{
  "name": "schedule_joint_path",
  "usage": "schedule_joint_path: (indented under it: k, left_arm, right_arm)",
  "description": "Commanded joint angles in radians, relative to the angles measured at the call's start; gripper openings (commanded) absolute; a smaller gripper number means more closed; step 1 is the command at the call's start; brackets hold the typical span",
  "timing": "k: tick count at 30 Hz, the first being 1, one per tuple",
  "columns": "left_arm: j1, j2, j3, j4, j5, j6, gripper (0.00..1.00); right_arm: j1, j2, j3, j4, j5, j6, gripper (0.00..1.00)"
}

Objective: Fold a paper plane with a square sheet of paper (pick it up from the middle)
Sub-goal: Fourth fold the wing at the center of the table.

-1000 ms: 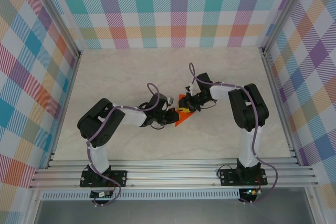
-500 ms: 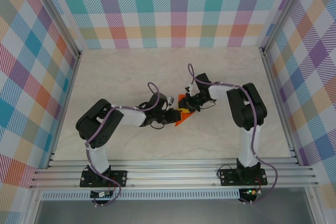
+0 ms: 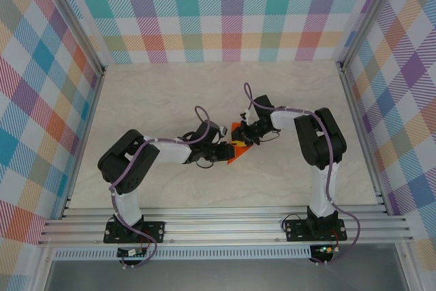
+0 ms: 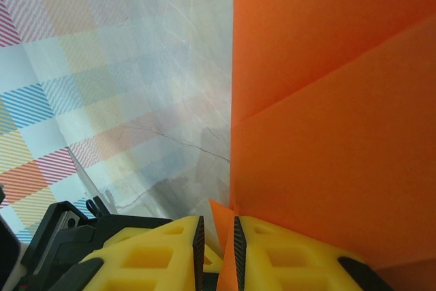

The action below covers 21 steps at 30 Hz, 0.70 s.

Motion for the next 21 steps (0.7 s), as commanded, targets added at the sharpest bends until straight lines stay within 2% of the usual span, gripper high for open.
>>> schedule_joint_path:
  k: [1,4,8,14,21]
  left_arm:
    - [-0.009,0.031,0.005,-0.157,-0.094,0.036,0.21]
    - [-0.011,0.032,0.008,-0.177,-0.118,0.035,0.1]
    - [-0.01,0.033,-0.003,-0.142,-0.098,0.019,0.01]
    - [0.004,0.033,-0.034,-0.074,-0.07,-0.036,0.0]
    - [0.007,0.031,-0.058,-0.043,-0.012,-0.065,0.02]
  right_arm:
    - [0.004,0.002,0.014,0.003,0.004,0.003,0.21]
    - [0.004,-0.001,0.014,0.002,0.002,0.001,0.22]
    - [0.005,-0.003,0.015,0.007,-0.015,0.002,0.22]
    - [0.005,0.014,0.021,0.004,-0.016,0.0,0.22]
    - [0.005,0.067,0.055,-0.067,0.087,-0.009,0.19]
